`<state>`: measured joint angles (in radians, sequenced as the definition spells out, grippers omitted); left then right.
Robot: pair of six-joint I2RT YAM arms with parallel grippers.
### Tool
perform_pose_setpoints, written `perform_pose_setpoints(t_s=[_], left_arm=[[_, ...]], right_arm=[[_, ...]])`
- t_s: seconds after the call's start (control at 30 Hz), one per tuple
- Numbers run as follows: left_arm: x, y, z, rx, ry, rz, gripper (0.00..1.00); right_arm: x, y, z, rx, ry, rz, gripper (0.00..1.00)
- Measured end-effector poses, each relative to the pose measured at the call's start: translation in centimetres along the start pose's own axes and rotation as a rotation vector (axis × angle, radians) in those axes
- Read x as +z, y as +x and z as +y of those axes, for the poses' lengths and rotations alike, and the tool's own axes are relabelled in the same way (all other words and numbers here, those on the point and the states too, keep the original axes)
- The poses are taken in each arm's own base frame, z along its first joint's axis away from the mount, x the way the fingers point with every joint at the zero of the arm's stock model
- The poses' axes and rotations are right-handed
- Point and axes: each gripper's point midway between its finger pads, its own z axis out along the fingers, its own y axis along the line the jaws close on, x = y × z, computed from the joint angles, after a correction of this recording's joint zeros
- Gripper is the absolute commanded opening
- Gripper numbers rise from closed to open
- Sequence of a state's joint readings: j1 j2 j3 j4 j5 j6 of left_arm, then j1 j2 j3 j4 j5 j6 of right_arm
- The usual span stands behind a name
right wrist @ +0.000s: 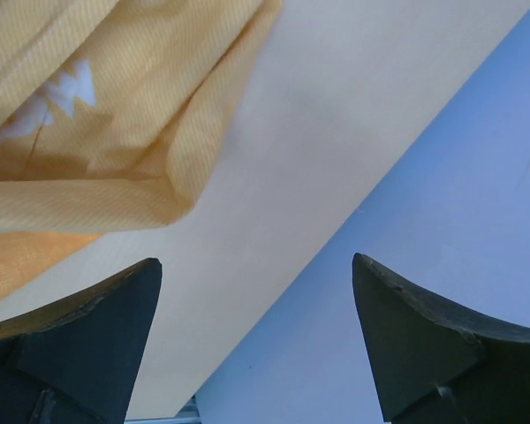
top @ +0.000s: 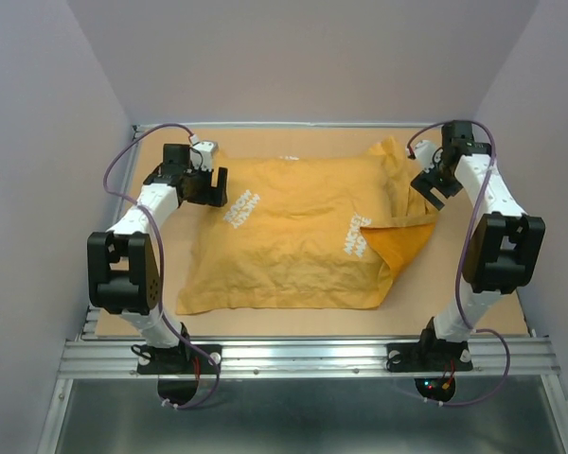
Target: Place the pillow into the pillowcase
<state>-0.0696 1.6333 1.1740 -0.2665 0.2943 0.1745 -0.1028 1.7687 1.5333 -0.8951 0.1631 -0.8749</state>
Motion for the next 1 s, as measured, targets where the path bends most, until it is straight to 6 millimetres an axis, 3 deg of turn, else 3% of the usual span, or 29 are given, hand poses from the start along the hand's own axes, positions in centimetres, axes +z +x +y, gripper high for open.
perform_pose_setpoints(t_s=[0.13, 0.2, 0.3, 0.33, 0.43, 0.53, 0.8, 0.93, 1.0], left_arm=[[-0.1, -0.2, -0.6, -0.008, 0.032, -0.008, 0.93], [0.5, 0.3, -0.8, -0.027, 0.046, 0.011, 0.87], [2.1, 1.9, -0.7, -0.061, 0.056, 0.067, 0.6], [3.2, 2.8, -0.7, -0.08, 0.064, 0.098, 0.42], [4.6, 3.5, -0.6, -0.115, 0.08, 0.123, 0.13], [4.4, 2.6, -0.1, -0.134, 0.083, 0.103, 0.0], [4.0, 1.8, 3.9, -0.189, 0.018, 0.074, 0.0], [3.8, 1.7, 5.6, -0.218, -0.004, 0.066, 0.0], [3.7, 1.6, 6.4, -0.232, -0.016, 0.061, 0.0]], right_arm=[[-0.2, 0.0, 0.2, 0.017, -0.014, -0.005, 0.93], [-0.2, -0.2, 0.3, 0.023, -0.023, -0.016, 0.93], [-0.2, -0.7, 1.3, 0.028, -0.08, -0.052, 0.93], [-0.3, -1.1, 2.2, 0.029, -0.127, -0.08, 0.93], [-0.5, -2.0, 4.3, 0.037, -0.232, -0.142, 0.93], [-0.6, -3.1, 6.4, 0.066, -0.331, -0.191, 0.94], [2.8, -5.2, 12.3, 0.182, -0.609, -0.189, 0.96], [3.7, -3.0, 15.7, 0.116, -0.679, -0.122, 0.48], [4.1, -1.0, 17.3, 0.069, -0.706, -0.069, 0.31]])
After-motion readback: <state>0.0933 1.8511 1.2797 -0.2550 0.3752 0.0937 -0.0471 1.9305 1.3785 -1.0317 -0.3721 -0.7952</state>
